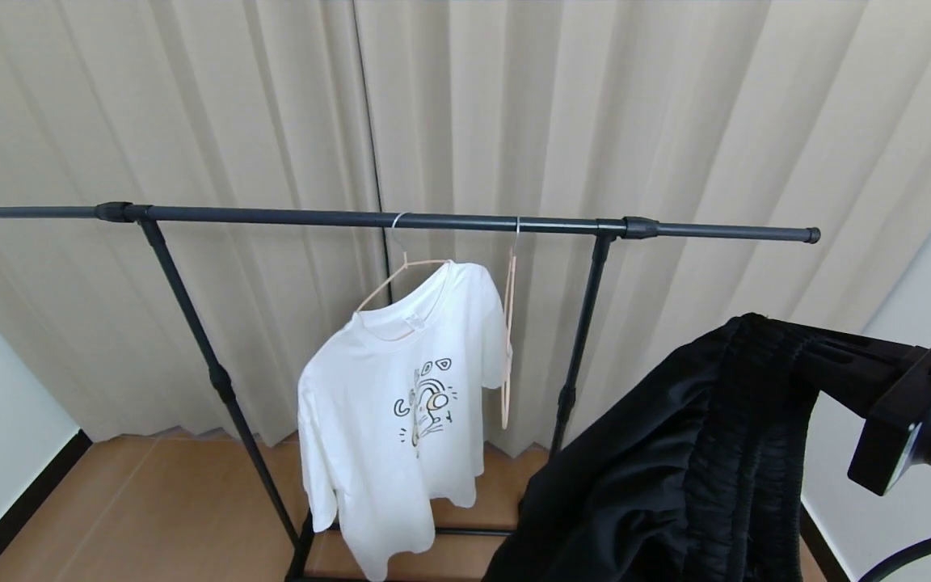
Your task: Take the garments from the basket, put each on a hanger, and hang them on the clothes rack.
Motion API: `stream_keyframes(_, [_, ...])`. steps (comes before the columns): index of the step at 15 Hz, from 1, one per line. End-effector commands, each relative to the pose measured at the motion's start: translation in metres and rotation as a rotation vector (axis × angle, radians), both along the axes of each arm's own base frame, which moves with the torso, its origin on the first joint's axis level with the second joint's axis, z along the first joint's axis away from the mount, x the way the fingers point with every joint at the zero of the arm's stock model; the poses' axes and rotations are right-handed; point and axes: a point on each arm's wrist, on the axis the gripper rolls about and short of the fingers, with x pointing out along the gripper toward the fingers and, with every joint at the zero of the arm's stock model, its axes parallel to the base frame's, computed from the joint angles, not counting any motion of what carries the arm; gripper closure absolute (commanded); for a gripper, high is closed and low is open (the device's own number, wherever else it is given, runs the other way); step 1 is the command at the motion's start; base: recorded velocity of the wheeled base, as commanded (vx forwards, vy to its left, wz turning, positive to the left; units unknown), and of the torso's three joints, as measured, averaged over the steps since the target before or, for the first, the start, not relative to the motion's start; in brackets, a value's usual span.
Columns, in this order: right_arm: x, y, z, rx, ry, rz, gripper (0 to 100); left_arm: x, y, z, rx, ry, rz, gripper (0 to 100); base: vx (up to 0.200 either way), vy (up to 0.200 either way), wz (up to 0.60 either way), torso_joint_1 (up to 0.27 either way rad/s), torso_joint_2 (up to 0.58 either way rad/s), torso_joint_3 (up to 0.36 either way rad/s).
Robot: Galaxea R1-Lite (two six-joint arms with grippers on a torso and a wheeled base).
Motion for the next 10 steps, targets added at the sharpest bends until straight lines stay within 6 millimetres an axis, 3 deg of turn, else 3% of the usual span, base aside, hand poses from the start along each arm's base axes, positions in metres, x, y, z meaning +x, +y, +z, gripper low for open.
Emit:
stream_keyframes(1, [0.0, 0.0, -0.001, -0.003, 0.003, -0.001, 100, 0.0, 0.0, 0.0, 0.0, -0.001, 0.001, 0, 0.0, 0.0, 0.0, 0.0, 0.0, 0.0])
stream_keyframes(6, [-0.001, -0.001, -0.001, -0.001, -0.001, 0.001, 100, 0.0, 0.0, 0.0, 0.0, -0.001, 0.001, 0, 0.0, 0.0, 0.0, 0.0, 0.0, 0.0])
stream_keyframes(10, [-0.01, -0.005, 0.006, 0.04, -0.024, 0.107, 100, 0.0, 0.0, 0.0, 0.0, -0.001, 0.001, 0, 0.0, 0.0, 0.0, 0.0, 0.0, 0.0])
